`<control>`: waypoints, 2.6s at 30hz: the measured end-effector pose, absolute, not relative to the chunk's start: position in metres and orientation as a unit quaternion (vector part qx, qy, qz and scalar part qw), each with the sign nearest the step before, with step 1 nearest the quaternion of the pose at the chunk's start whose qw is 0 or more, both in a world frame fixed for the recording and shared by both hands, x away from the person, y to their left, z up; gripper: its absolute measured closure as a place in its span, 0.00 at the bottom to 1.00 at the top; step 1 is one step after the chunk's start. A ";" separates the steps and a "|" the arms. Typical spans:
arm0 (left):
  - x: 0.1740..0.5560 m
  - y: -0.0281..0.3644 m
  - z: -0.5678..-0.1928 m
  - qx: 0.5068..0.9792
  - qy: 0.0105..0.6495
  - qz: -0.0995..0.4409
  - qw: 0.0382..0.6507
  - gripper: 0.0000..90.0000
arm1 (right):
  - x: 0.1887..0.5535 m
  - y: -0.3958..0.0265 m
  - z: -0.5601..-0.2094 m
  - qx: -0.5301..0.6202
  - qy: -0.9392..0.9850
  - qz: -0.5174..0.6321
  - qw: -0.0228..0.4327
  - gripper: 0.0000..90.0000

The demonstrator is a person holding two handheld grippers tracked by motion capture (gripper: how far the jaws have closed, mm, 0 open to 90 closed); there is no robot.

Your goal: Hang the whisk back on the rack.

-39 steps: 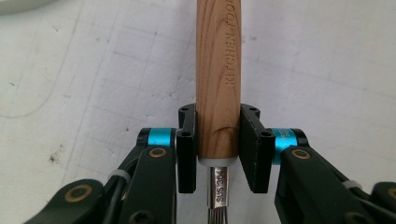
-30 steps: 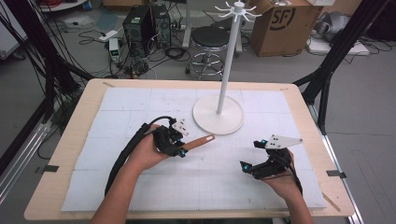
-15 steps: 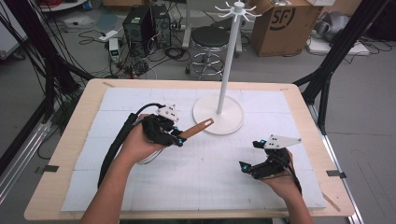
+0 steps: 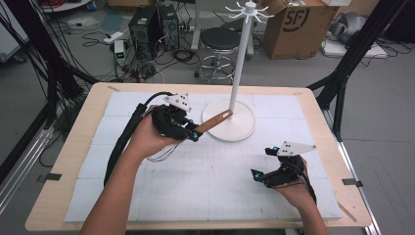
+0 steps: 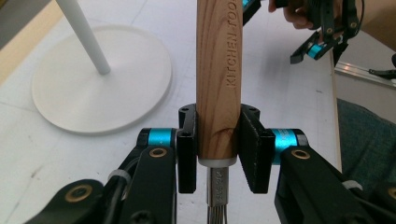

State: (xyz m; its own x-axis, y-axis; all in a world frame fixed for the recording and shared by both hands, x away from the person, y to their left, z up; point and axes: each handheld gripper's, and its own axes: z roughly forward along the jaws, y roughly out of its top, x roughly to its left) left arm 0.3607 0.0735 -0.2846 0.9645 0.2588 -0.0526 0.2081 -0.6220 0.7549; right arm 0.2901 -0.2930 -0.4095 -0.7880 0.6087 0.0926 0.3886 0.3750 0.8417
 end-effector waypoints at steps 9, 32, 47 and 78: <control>0.369 0.070 -0.255 0.888 0.123 0.023 0.442 0.78 | 0.290 -0.293 -0.409 0.303 0.821 0.469 0.117 0.00; 0.399 0.077 -0.196 0.846 0.122 0.032 0.518 0.78 | 0.289 -0.296 -0.408 0.304 0.817 0.475 0.117 0.00; 0.431 0.079 -0.180 0.833 0.140 0.041 0.534 0.79 | 0.288 -0.294 -0.409 0.295 0.822 0.473 0.118 0.00; 0.463 0.084 -0.147 0.825 0.173 0.072 0.534 0.79 | 0.285 -0.298 -0.405 0.295 0.818 0.479 0.119 0.00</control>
